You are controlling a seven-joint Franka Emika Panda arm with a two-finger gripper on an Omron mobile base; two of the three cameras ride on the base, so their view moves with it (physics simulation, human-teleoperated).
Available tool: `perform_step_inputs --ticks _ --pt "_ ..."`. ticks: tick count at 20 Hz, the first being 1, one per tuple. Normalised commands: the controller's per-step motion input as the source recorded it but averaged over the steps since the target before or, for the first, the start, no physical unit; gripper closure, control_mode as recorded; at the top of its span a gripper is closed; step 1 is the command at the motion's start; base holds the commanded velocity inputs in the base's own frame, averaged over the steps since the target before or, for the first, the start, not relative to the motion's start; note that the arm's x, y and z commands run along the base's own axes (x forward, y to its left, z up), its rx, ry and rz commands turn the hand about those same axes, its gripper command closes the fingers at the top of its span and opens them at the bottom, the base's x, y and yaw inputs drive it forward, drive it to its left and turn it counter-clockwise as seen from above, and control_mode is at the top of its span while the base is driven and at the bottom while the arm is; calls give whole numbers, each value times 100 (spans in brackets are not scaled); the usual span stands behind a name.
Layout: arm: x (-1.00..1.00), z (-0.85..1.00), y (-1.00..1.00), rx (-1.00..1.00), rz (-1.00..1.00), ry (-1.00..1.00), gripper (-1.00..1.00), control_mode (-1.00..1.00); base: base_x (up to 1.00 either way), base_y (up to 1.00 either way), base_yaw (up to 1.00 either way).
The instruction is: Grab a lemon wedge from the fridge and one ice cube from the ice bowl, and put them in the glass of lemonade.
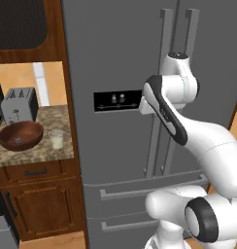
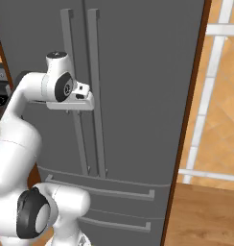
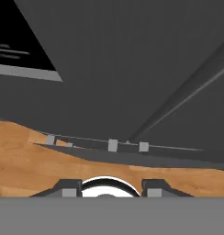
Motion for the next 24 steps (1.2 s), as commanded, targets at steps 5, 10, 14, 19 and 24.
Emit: perform_step_inputs --ticks 5,10,14,19,24 --pt "-60 -2 -5 2 0 2 -100 -100 0 0 0" --pt "-98 -16 -5 4 0 7 -100 -100 0 0 0" --pt "-67 -66 2 1 -2 7 -100 -100 0 0 0" --pt "-4 -9 0 0 0 3 -100 100 -17 51 -1" --pt "0 0 0 0 0 0 -100 100 0 100 -7"
